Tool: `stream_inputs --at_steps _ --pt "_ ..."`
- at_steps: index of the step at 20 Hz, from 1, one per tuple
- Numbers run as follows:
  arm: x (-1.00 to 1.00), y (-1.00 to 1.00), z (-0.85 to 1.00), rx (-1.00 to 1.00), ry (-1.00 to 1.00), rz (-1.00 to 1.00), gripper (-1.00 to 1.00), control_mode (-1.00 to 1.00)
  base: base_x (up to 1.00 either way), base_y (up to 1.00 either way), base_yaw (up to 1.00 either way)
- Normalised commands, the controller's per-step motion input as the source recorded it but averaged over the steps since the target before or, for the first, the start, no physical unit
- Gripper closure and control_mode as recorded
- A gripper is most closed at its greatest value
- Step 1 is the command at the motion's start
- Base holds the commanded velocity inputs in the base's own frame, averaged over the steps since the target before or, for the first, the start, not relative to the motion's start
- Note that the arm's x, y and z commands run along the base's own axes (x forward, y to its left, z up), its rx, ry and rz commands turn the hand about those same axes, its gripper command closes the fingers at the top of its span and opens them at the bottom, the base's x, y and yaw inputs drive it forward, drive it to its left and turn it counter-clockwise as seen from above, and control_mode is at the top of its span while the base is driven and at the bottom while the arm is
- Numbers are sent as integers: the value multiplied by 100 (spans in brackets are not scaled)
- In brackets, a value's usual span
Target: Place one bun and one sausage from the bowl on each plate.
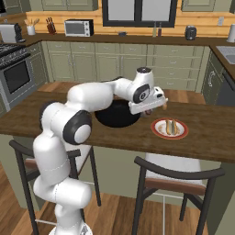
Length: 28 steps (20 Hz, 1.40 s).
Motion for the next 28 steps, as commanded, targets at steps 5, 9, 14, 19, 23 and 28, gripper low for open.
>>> stream_inputs --at_steps 5,9,14,19,23,28 --pt "0 3 19 4 0 -25 100 -100 0 0 0" --pt "1 0 41 0 6 -25 100 -100 0 0 0" --pt "11 -2 -9 8 6 -14 100 -100 0 0 0" --pt "61 -7 -29 13 6 -6 100 -100 0 0 0" --pt "62 -18 -47 6 15 -6 100 -100 0 0 0" --pt "25 -24 -43 0 18 -3 100 -100 0 0 0"
